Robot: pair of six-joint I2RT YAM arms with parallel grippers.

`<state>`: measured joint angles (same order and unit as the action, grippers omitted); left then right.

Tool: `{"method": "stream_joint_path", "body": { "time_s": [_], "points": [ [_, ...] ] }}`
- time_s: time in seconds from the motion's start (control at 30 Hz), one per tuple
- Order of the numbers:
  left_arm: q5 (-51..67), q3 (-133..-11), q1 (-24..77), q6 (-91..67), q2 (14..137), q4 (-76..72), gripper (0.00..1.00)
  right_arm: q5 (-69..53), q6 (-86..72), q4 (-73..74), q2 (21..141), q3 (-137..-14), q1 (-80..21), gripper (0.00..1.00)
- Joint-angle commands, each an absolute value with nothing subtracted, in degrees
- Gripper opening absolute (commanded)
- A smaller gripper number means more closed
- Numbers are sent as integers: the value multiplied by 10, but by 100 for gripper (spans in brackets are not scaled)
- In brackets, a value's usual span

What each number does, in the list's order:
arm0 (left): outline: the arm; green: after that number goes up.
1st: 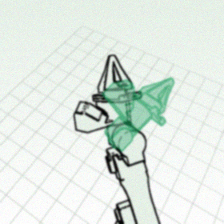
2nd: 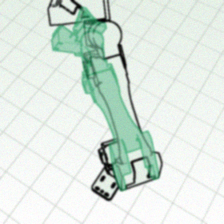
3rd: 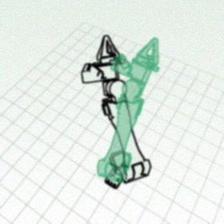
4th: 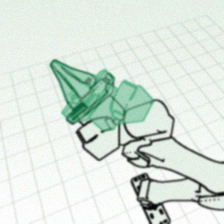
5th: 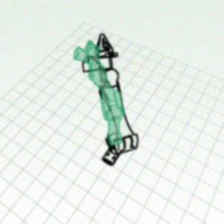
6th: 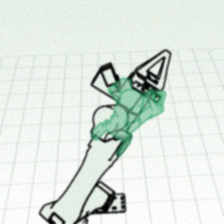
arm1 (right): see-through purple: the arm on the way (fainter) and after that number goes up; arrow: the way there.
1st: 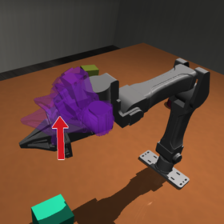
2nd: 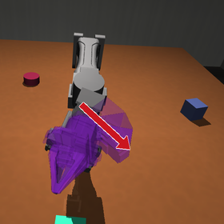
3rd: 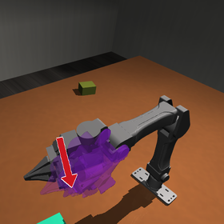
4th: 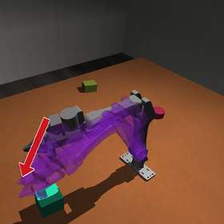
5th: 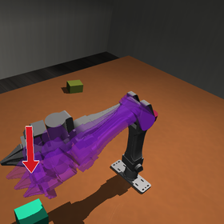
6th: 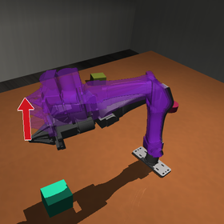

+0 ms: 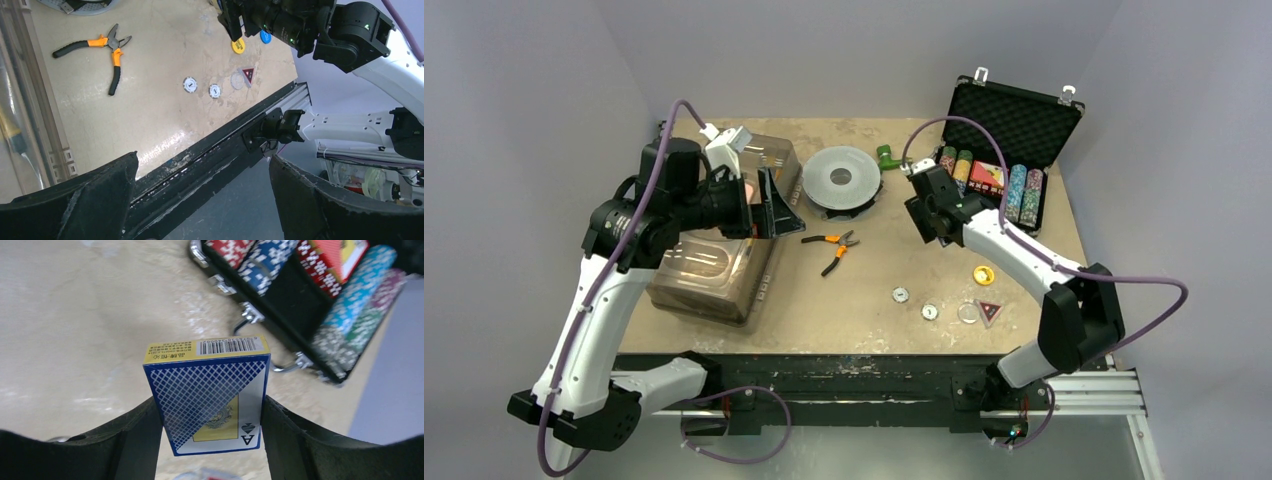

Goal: Pack up texas hold em set

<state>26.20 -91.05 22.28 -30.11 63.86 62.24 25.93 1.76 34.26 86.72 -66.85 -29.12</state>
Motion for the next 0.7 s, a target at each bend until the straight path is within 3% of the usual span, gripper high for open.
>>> {"method": "stream_joint_path", "body": {
  "time_s": [0.0,0.1,0.27,0.43,0.67],
  "points": [
    [283,-922,226,-269,638,629,100,341,202,233,821,-623,-273,0],
    [284,-921,226,-259,636,636,100,329,250,185,798,-606,-234,0],
    [282,-913,241,-252,624,641,100,263,250,243,841,-674,-114,0],
    [253,-911,269,-232,613,659,100,237,373,224,872,-683,-59,0],
    [219,-930,311,-207,618,680,100,107,465,269,933,-749,-26,0]
  ]
}}
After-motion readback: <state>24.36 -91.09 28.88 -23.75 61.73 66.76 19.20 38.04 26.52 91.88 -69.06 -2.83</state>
